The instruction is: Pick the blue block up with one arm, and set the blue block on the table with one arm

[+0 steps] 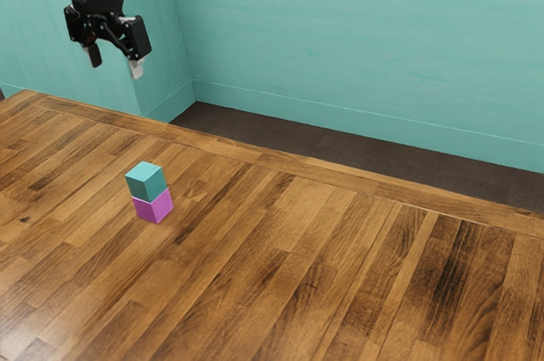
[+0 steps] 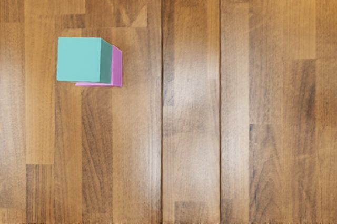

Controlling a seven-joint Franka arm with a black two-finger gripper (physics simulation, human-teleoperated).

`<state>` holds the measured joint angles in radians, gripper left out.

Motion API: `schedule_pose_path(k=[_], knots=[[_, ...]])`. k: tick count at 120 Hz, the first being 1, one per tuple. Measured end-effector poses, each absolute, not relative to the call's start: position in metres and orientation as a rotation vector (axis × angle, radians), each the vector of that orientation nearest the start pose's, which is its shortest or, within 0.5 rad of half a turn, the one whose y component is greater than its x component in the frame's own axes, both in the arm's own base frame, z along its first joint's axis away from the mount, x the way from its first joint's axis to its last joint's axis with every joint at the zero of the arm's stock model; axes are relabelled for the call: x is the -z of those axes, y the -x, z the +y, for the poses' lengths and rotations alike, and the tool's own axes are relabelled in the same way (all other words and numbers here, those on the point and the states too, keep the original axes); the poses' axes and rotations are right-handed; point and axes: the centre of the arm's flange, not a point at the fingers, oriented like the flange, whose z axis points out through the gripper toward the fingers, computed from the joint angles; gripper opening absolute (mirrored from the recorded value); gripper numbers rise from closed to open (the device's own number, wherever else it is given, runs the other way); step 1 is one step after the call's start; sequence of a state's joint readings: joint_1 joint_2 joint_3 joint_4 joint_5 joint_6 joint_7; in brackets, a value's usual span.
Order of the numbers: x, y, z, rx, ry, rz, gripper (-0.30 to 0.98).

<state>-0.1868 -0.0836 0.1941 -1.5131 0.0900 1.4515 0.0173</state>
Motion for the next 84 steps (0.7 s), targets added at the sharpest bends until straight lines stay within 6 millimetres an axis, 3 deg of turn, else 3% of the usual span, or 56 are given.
schedule_pose_path(k=[32, 42, 47, 67, 84], knots=[[-0.686, -0.512, 0.019, 0.002, 3.061, 0.015, 0.69], [-0.78, -0.495, 0.017, 0.259, 3.046, 0.002, 0.69], [-0.798, -0.491, 0.012, 0.3, 3.04, 0.01, 0.69], [-0.748, -0.548, 0.002, 0.172, 3.038, 0.021, 0.69], [-0.7, -0.586, 0.072, 0.102, 3.056, -0.159, 0.69]])
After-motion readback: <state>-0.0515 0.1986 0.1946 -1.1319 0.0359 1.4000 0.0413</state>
